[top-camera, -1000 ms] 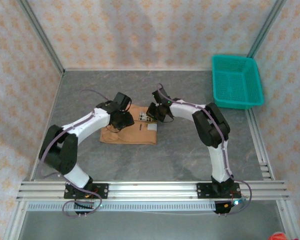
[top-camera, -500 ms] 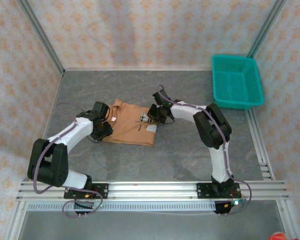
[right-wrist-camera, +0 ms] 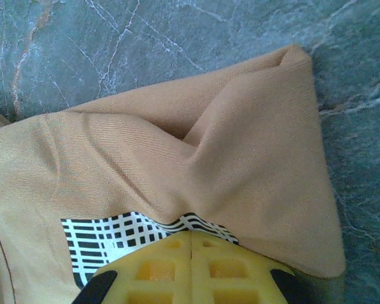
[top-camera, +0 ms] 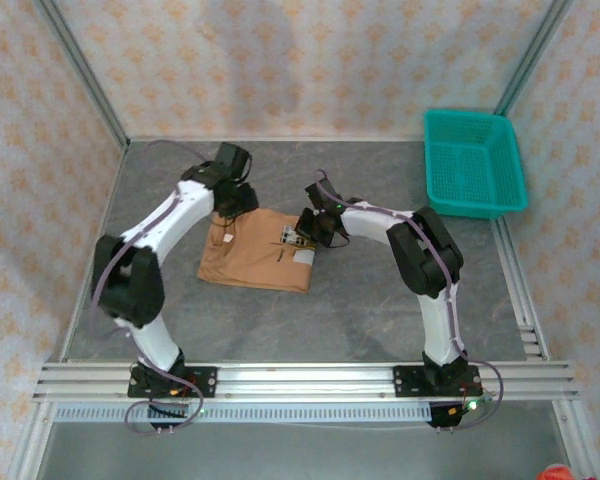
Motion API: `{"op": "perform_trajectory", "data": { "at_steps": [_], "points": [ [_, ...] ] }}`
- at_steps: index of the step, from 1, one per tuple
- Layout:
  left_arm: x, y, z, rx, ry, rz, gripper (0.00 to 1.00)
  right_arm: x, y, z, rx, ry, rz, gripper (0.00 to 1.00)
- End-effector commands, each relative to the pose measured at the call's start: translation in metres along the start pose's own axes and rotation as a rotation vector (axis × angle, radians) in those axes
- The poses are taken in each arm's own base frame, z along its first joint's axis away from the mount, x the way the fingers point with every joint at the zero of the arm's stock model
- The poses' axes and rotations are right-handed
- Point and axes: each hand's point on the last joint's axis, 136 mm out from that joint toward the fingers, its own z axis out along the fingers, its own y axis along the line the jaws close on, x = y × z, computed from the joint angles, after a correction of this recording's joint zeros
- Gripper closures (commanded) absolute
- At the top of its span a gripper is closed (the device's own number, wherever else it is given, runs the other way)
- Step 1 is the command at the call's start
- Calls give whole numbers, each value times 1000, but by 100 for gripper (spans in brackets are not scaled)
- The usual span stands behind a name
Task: Fold the inside-out t-shirt
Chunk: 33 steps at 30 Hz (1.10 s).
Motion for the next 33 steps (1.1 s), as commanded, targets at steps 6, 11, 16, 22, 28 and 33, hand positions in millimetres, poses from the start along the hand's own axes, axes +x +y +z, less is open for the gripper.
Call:
{"op": "perform_trajectory", "data": {
  "at_steps": [6, 11, 16, 22, 28, 33],
  "points": [
    [15, -9, 73, -47, 151, -5, 71, 15, -30, 11, 113, 50, 16, 95],
    [-12, 39, 84, -148, 126, -47, 72, 18, -40, 8, 156, 56, 4, 95],
    [-40, 77, 85, -227, 97, -72, 73, 27, -49, 10, 177, 74, 6, 95],
    [-59, 104, 82, -286, 90, -100, 73, 34, -54, 13, 196, 86, 1, 95],
    [-77, 110, 56, -268, 44, -135, 73, 32, -43, 11, 180, 93, -13, 95],
    [-76, 88, 4, -248, -55, -86, 73, 19, -6, -15, 113, 69, -56, 92]
  ]
}}
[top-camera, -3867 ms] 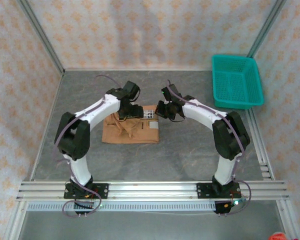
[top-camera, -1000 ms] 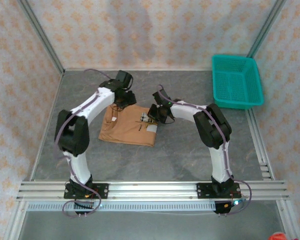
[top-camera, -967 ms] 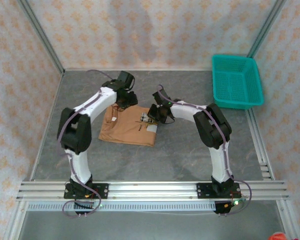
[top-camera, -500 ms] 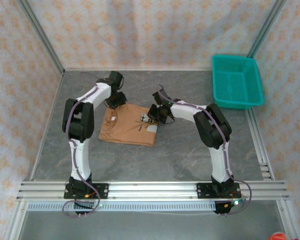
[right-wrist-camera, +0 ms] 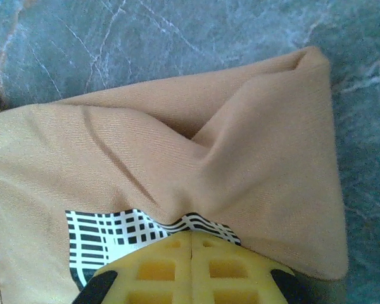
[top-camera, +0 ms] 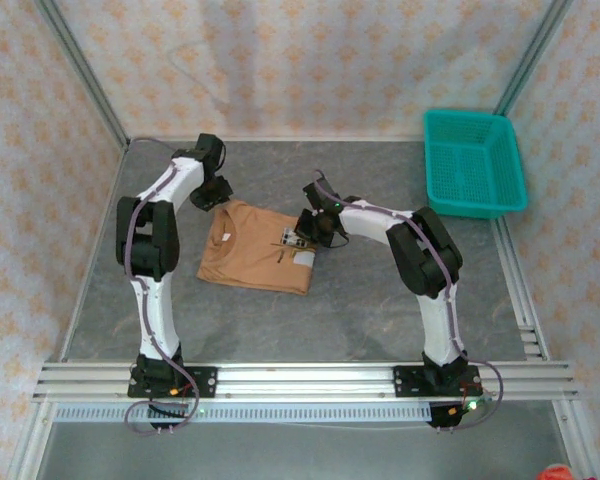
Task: Fold the inside-out t-shirt
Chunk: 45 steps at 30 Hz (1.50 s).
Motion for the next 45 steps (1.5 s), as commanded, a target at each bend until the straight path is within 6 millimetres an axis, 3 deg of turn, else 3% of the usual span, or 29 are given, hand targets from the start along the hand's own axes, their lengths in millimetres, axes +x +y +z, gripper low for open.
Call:
{"op": "perform_trajectory", "data": {
  "at_steps": [1, 3, 6, 10, 13, 16, 20, 23, 29, 33, 36, 40, 42, 45],
  "points": [
    [4, -7, -76, 19, -132, 55, 73, 8, 3, -22, 58, 21, -42, 90],
    [26, -17, -100, 73, -158, 79, 72, -4, 15, -42, 38, -34, -70, 87],
    [75, -33, -107, 189, -115, 93, 70, -16, 25, -52, 10, -77, -101, 85],
    [135, -34, -80, 305, 2, 34, 70, -26, 20, -33, 6, -48, -124, 86],
    [158, -14, -54, 274, 44, -1, 70, -28, 16, -15, -3, -11, -118, 87],
    [166, 3, -36, 193, 65, 23, 70, -26, 3, -3, 20, 10, -100, 87],
    [159, 21, -11, 75, 59, 67, 70, -15, -26, 3, 89, 38, -86, 88],
    [152, 24, 10, 19, 93, 92, 70, 1, -48, -2, 129, 55, -70, 89],
    [138, -20, 33, 48, 122, 163, 70, 56, -77, -24, 170, 71, -44, 90],
    [129, -60, 31, 98, 144, 281, 70, 89, -81, -41, 161, 37, -33, 92],
    [123, -87, 18, 158, 170, 389, 69, 99, -60, -51, 93, 25, -45, 92],
    [100, -108, -33, 289, 123, 410, 61, 71, -38, -80, 90, -61, -117, 86],
    [86, -107, -61, 349, 72, 361, 59, 52, -31, -91, 84, -98, -152, 79],
    [66, -85, -90, 386, 16, 258, 58, 21, -23, -99, 51, -137, -190, 61]
  ]
}}
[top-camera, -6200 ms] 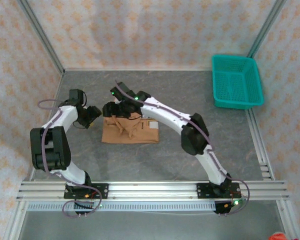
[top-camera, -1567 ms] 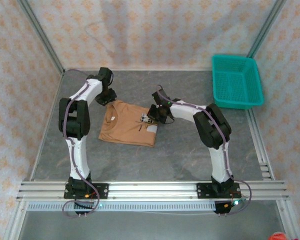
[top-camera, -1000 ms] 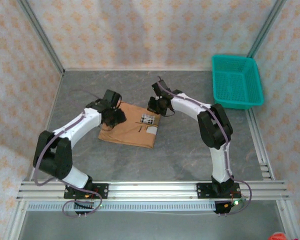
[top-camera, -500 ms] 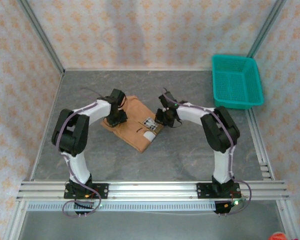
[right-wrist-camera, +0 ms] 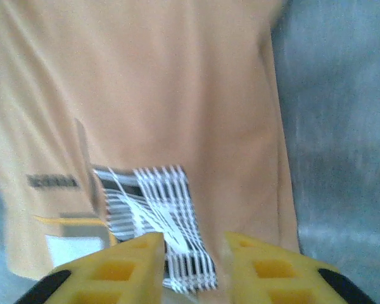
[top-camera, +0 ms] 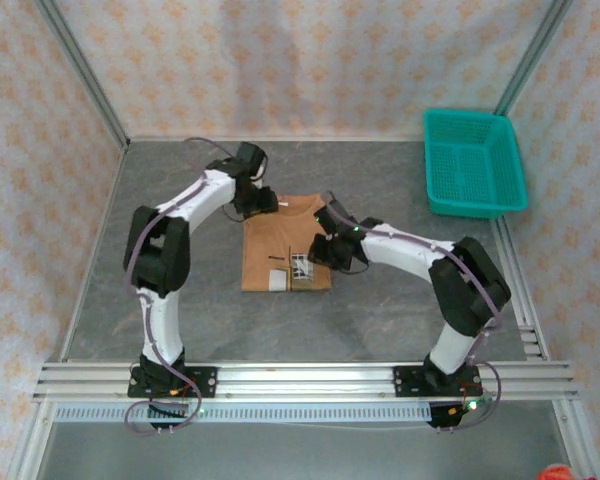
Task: Fold the inside-out t-shirt
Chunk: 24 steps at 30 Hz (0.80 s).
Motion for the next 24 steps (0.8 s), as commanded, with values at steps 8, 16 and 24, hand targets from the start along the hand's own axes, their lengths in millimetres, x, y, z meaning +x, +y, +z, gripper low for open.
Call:
{"op": "perform_trajectory", "data": {
  "at_steps": [8, 16, 24],
  "points": [
    [-17, 66, -37, 139, -77, -263, 42, -116, -3, 14, -13, -121, -66, 39],
    [-31, 67, 2, 164, -43, -238, 34, -147, -19, 44, 7, -99, -17, 37],
    [-28, 68, 44, 193, 31, -278, 44, -142, -15, 70, -43, -45, 11, 37]
  ]
}}
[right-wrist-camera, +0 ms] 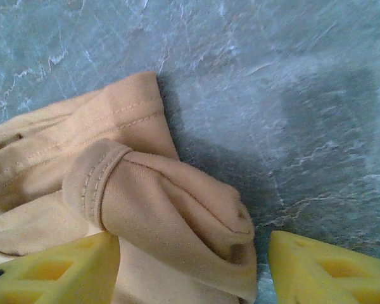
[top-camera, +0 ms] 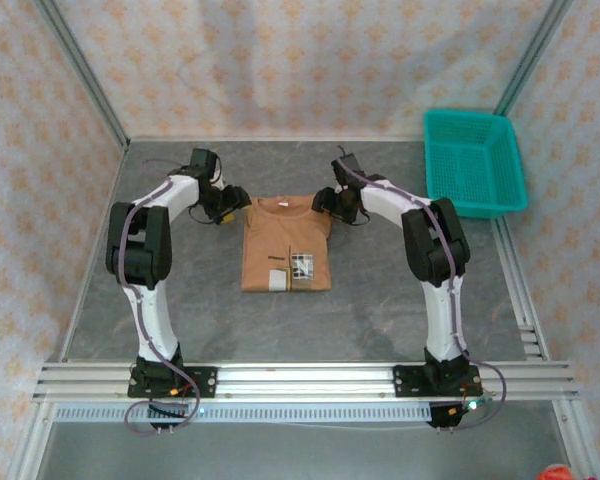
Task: Fold the inside-out t-shirt
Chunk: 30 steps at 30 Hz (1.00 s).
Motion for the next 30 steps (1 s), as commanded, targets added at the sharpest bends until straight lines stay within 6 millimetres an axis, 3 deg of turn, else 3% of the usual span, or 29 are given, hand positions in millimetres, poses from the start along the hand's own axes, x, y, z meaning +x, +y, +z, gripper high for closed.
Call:
{"op": "perform_trajectory", "data": {
  "at_steps": [1, 10, 15, 18, 25, 30],
  "points": [
    [-7, -16, 13, 71, 10, 8, 47, -1, 9, 11, -37, 15, 0, 37],
    [-16, -30, 31, 91, 10, 23, 54, -8, 17, 19, -69, 6, 5, 43],
    [-11, -40, 41, 101, 25, 18, 57, -8, 16, 28, -75, 13, 18, 50],
    [-7, -37, 50, 86, 43, 18, 66, -9, 17, 34, -87, 16, 26, 56],
    [-11, -35, 43, 51, 30, 27, 98, -13, 17, 39, -86, 14, 23, 79],
    [-23, -53, 24, 79, 0, 44, 100, -24, 25, 29, -101, -11, 7, 100]
  ]
}}
